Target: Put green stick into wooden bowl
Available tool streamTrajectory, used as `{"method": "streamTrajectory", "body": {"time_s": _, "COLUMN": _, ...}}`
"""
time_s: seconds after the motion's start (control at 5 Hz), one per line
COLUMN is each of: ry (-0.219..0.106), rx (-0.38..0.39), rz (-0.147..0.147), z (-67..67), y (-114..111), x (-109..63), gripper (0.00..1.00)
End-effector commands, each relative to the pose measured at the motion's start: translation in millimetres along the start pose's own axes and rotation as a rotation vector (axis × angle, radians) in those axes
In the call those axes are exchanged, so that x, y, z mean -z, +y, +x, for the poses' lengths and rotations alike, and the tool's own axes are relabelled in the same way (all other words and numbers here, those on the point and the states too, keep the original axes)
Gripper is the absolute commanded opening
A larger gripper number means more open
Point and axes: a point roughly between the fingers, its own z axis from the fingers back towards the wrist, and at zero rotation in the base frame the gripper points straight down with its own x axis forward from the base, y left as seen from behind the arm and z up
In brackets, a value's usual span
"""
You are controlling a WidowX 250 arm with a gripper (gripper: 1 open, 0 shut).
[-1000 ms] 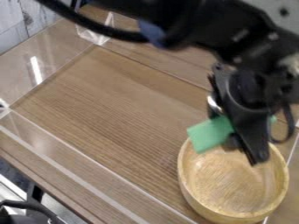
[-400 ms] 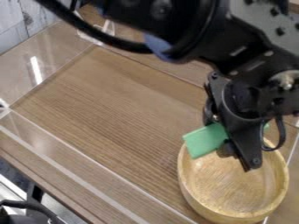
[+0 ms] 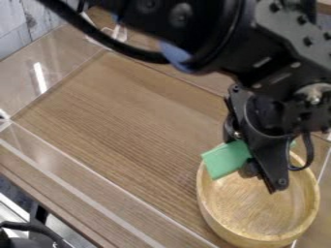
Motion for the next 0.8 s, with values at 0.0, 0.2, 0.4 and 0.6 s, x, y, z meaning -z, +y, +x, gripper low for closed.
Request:
{"method": "streamTrajectory", "body": {"time_s": 0.0, "ry": -0.018, "rx": -0.039, "rz": 0.002, "z": 3.9, "y": 6, "x": -5.2, "gripper": 0.0}}
{"method": "streamTrajectory", "body": {"time_s": 0.2, "ry": -0.017, "rx": -0.052, "rz": -0.002, "z": 4.6, "y": 7, "x": -7.3, "gripper": 0.0}}
{"method": "streamTrajectory", "body": {"time_s": 0.4, "ry": -0.023, "rx": -0.051, "rz": -0.028, "z": 2.1, "y": 0, "x": -4.4, "gripper": 0.0}}
{"method": "streamTrajectory", "body": {"time_s": 0.6, "ry": -0.025, "rx": -0.046, "rz": -0.052, "z": -0.8, "y": -7, "x": -2.1, "gripper": 0.0}}
